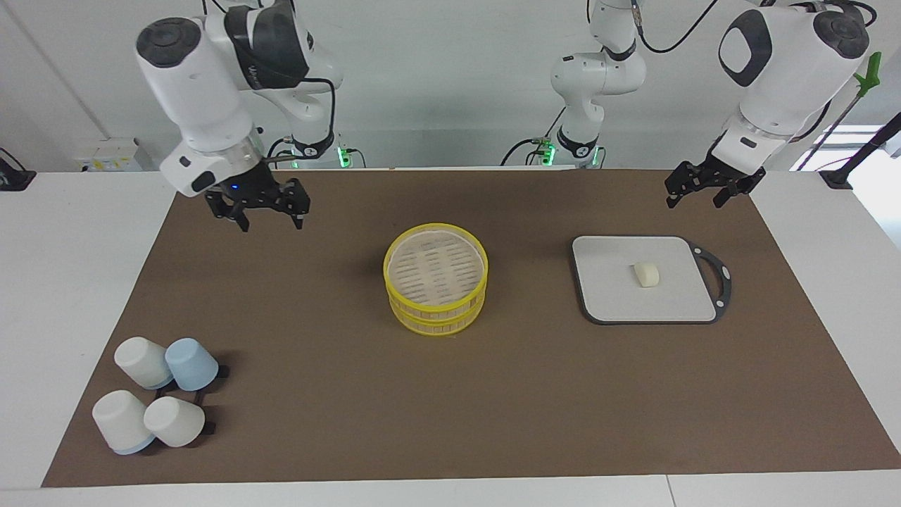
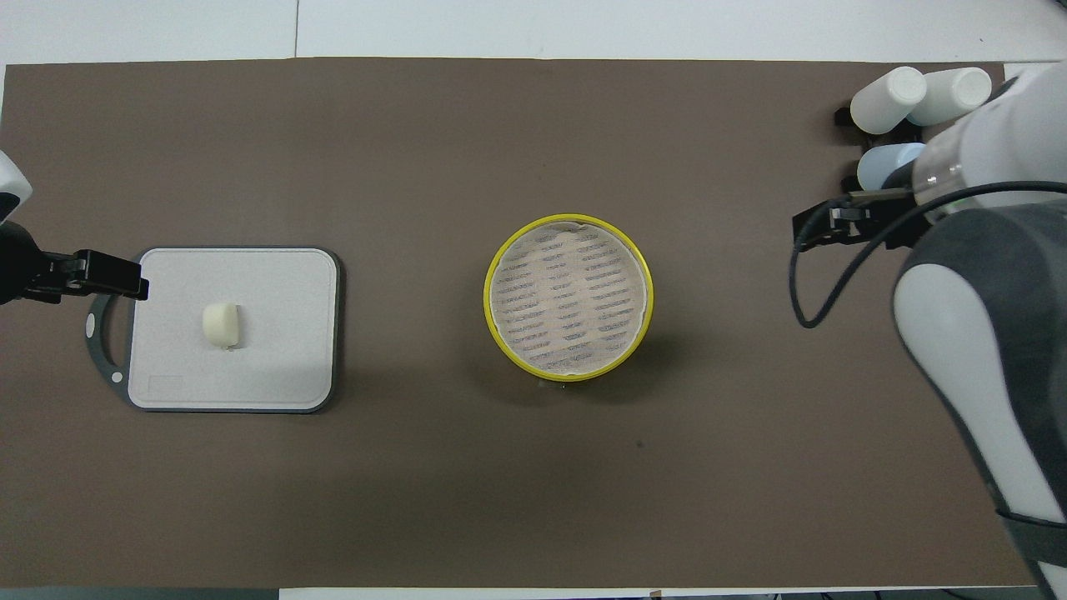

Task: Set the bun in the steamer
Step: 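Reach the right gripper to the steamer lid while the left gripper reaches the bun, then grasp the bun with the left gripper while the right gripper grips the lid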

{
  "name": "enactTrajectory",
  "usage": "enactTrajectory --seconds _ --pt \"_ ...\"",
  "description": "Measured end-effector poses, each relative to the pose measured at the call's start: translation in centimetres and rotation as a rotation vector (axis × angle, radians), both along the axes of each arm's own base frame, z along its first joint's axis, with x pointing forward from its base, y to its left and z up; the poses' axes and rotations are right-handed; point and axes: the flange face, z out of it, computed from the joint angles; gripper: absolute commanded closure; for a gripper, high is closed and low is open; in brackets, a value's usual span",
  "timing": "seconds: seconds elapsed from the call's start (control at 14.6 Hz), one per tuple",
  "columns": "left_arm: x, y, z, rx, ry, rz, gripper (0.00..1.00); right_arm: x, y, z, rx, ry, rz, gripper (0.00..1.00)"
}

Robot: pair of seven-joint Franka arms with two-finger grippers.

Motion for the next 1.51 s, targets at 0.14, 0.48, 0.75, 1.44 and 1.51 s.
enactTrajectory --seconds 0.14,0.48,0.75,1.44,1.51 --pt "-0.1 1.3 -2.6 0.000 0.006 0.025 0.00 0.2 5.8 -1.9 0.003 -0.005 -0.004 0.00" --pt "-0.2 3.0 -9.7 0.003 -0.004 0.061 0.00 0.1 19.5 -5.9 0.003 0.013 -0.065 0.00" --pt "-0.3 3.0 -16.0 0.007 -0.009 0.064 0.00 -0.2 27.9 -9.9 -0.016 0.023 -0.128 0.00" --pt "-0.2 2.1 -22.0 0.012 -0.023 0.072 0.01 -2.7 34.9 -14.0 -0.029 0.028 -0.115 0.09" --pt "-0.2 2.0 -22.4 0.012 -0.020 0.077 0.01 -2.9 35.1 -14.2 -0.032 0.031 -0.112 0.11"
